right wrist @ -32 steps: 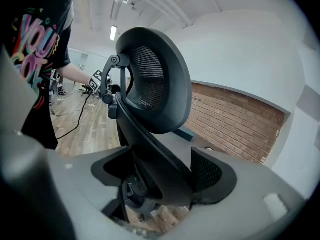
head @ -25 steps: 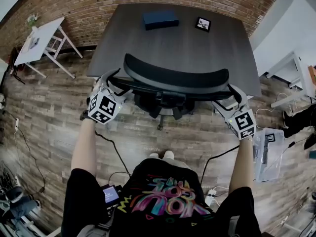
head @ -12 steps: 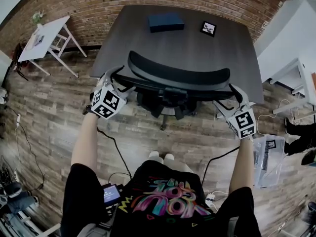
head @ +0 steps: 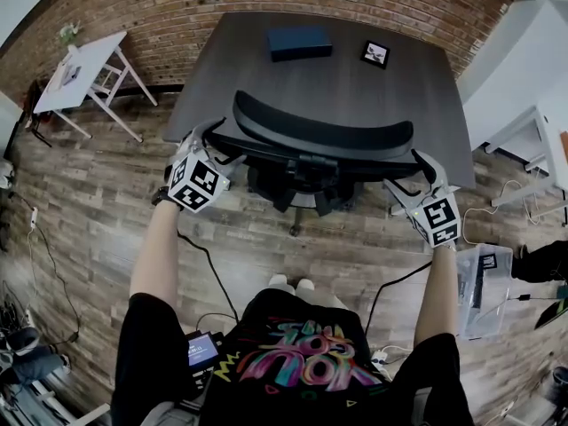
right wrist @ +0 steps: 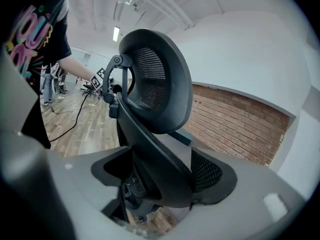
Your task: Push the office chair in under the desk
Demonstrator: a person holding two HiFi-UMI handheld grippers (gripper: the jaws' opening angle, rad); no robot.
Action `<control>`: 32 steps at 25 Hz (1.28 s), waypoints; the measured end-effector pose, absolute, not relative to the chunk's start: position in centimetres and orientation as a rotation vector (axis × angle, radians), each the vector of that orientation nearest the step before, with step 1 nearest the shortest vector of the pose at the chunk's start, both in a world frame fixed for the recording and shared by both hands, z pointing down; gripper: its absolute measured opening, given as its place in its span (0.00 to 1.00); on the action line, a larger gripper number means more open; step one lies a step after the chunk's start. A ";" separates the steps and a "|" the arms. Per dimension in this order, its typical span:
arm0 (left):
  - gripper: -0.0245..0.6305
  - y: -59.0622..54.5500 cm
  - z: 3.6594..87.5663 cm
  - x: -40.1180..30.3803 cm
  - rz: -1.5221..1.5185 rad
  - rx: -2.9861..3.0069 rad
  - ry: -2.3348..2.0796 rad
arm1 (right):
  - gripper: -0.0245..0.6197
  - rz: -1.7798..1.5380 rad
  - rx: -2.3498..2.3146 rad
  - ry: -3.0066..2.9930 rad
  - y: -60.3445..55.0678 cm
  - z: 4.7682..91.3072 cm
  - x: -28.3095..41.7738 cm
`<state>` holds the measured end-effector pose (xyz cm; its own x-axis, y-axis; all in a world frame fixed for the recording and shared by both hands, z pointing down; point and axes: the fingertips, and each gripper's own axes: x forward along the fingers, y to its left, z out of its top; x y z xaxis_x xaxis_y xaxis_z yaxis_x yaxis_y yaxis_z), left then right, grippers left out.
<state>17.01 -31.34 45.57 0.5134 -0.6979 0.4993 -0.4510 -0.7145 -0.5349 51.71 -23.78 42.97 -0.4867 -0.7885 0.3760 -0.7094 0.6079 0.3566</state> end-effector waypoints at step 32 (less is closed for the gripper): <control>0.52 -22.5 36.4 18.2 -0.394 -2.650 1.204 | 0.43 -0.225 1.508 -2.571 -16.4 34.4 47.9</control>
